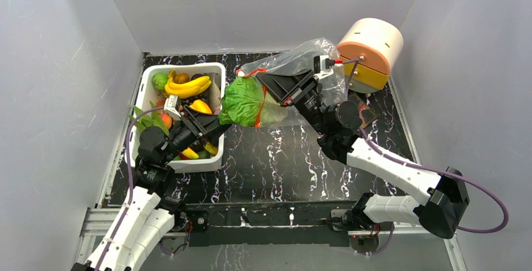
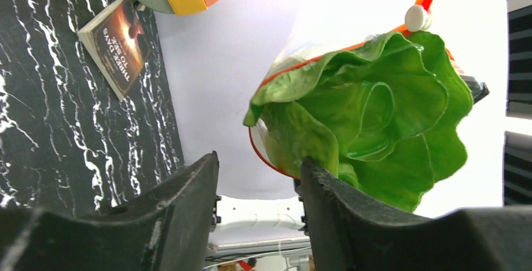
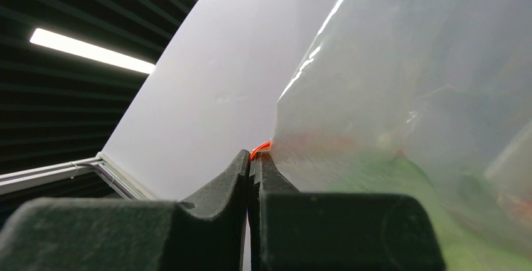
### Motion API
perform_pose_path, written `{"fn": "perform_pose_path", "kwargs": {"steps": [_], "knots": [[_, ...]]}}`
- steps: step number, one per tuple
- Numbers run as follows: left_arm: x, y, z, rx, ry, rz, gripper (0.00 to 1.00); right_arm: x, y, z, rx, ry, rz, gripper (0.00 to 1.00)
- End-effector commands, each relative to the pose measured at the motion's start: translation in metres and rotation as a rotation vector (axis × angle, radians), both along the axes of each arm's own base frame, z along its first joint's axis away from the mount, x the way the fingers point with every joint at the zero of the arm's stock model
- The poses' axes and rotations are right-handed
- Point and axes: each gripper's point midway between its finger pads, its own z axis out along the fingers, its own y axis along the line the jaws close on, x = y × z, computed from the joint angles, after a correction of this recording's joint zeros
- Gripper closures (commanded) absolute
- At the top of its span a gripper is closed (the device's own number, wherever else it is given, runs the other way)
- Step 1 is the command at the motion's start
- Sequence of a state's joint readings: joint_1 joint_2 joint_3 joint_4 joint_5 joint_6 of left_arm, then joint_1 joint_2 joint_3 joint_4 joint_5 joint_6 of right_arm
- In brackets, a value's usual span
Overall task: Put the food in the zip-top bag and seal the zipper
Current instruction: Place the fake vegetable in the zipper food storage bag.
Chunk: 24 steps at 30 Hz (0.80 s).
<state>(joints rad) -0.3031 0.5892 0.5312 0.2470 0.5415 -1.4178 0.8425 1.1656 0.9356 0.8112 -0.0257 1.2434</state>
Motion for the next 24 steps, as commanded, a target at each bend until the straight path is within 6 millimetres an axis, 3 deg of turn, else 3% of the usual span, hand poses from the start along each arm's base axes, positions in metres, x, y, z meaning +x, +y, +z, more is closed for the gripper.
{"fn": "perform_pose_path", "kwargs": {"steps": [1, 6, 15, 20, 21, 24], "knots": [[-0.010, -0.001, 0.024, -0.061, -0.073, -0.028, 0.47, -0.013, -0.010, 0.042, 0.097, -0.079, 0.012, 1.00], [-0.017, -0.001, 0.027, -0.065, -0.103, -0.045, 0.40, -0.005, -0.008, 0.046, 0.117, -0.068, 0.001, 1.00], [-0.029, 0.003, 0.038, -0.051, -0.163, -0.042, 0.46, -0.001, -0.012, 0.071, 0.150, -0.095, -0.043, 1.00], [-0.032, 0.006, 0.048, -0.074, -0.201, -0.030, 0.35, 0.002, -0.014, 0.073, 0.167, -0.078, -0.045, 1.00], [-0.031, 0.006, 0.047, -0.072, -0.200, -0.028, 0.36, 0.001, -0.013, 0.073, 0.169, -0.079, -0.041, 1.00], [-0.026, 0.004, 0.045, -0.092, -0.182, -0.031, 0.53, 0.000, -0.010, 0.075, 0.175, -0.077, -0.023, 1.00]]}}
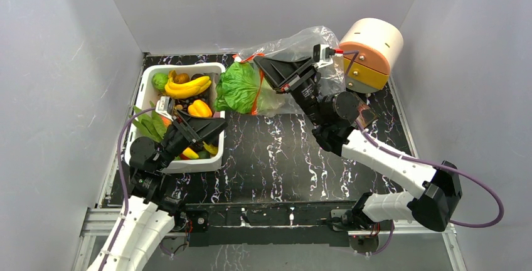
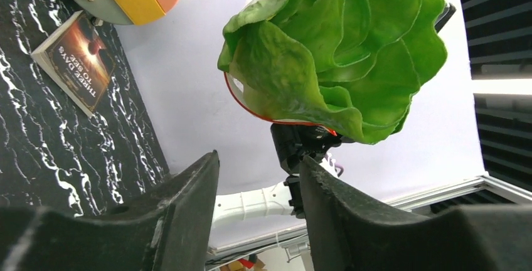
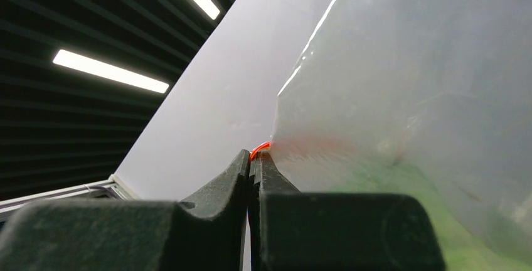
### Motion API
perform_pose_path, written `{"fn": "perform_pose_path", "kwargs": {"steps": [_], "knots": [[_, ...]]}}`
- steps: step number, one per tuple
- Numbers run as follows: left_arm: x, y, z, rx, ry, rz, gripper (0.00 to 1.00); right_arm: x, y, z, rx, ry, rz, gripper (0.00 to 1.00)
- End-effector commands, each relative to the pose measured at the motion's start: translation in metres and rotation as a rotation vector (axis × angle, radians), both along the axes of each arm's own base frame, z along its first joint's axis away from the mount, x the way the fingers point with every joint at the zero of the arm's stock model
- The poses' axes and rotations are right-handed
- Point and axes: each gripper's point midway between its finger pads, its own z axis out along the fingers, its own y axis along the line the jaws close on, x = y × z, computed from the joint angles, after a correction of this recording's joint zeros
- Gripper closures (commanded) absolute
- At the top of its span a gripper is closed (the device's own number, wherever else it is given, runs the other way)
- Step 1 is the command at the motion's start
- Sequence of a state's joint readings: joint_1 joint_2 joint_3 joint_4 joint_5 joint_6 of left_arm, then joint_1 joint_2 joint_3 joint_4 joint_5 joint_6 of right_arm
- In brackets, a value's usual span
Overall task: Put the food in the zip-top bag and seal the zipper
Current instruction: Place the fake vegetable in the zipper food storage bag.
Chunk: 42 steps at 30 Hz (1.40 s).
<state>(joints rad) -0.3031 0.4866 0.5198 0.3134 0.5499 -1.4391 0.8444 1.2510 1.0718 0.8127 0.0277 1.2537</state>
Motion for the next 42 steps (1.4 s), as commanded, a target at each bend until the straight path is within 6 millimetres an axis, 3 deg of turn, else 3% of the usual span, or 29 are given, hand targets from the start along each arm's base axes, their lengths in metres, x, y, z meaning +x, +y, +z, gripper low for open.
{"fn": "perform_pose_path", "kwargs": {"steps": [1, 15, 26, 30, 33, 42], "knots": [[-0.002, -0.003, 0.015, -0.045, -0.045, -0.033, 0.57, -0.018, -0.015, 0.042, 0.109, -0.078, 0.014, 1.00], [0.020, -0.011, 0.029, -0.094, -0.034, -0.047, 0.56, -0.025, 0.003, 0.048, 0.119, -0.077, 0.070, 1.00], [0.027, -0.013, 0.016, -0.094, 0.006, -0.037, 0.68, -0.026, 0.016, 0.044, 0.123, -0.064, 0.086, 1.00], [0.024, -0.013, 0.016, -0.095, 0.006, -0.040, 0.68, -0.027, 0.017, 0.045, 0.124, -0.065, 0.083, 1.00], [0.022, -0.012, 0.011, -0.083, 0.023, -0.039, 0.61, -0.025, 0.017, 0.045, 0.123, -0.053, 0.074, 1.00], [0.023, -0.010, 0.004, -0.095, 0.047, -0.024, 0.69, -0.027, 0.025, 0.050, 0.108, -0.048, 0.082, 1.00]]}}
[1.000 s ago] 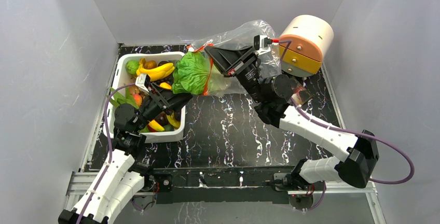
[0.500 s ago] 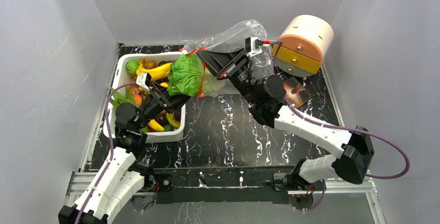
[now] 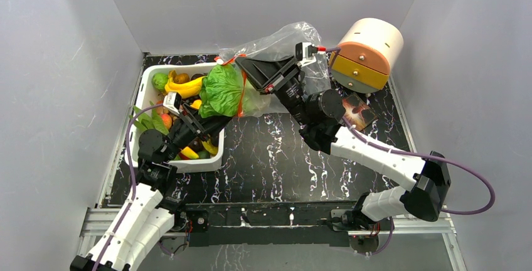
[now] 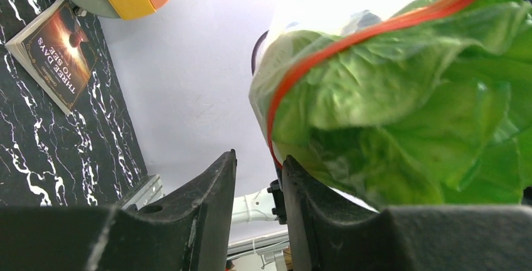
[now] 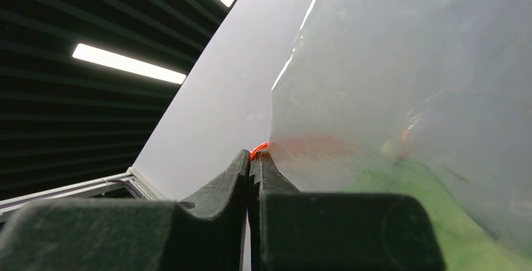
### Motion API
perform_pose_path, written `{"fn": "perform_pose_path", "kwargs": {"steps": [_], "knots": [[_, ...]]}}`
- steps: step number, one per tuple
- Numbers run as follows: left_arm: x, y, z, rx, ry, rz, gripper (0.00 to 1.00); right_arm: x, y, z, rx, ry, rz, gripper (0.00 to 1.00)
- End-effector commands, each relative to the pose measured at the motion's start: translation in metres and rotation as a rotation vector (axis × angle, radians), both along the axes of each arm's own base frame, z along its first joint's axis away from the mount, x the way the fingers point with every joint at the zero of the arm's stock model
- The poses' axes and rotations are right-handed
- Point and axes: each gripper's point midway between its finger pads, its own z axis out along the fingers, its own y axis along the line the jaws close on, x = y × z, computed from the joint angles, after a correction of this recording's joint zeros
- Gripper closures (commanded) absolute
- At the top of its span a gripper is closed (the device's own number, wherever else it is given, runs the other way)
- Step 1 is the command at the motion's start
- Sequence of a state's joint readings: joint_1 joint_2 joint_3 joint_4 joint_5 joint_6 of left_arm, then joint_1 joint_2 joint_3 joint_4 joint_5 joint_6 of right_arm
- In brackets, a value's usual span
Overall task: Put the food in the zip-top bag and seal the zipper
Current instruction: Place the fake vegetable in the zipper food storage bag.
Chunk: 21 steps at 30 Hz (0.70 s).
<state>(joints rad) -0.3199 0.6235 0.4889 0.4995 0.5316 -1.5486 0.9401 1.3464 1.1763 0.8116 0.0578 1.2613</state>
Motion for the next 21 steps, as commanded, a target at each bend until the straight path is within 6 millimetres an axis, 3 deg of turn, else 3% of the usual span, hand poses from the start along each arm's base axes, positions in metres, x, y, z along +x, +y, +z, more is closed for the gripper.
{"fn": "perform_pose_path", "kwargs": {"steps": [1, 16, 19, 21], "knots": [[0.000, -0.001, 0.008, -0.016, -0.018, -0.007, 0.69, -0.015, -0.010, 0.038, 0.087, -0.059, 0.008, 1.00], [0.008, -0.006, 0.013, -0.034, -0.036, -0.019, 0.62, -0.020, 0.005, 0.020, 0.032, -0.032, 0.029, 1.00], [0.008, -0.007, 0.016, -0.030, -0.048, -0.031, 0.75, -0.018, 0.004, 0.013, 0.014, -0.016, 0.018, 1.00], [0.007, -0.007, 0.018, -0.023, -0.065, -0.027, 0.90, -0.017, 0.004, 0.007, -0.006, -0.007, 0.007, 1.00]]}}
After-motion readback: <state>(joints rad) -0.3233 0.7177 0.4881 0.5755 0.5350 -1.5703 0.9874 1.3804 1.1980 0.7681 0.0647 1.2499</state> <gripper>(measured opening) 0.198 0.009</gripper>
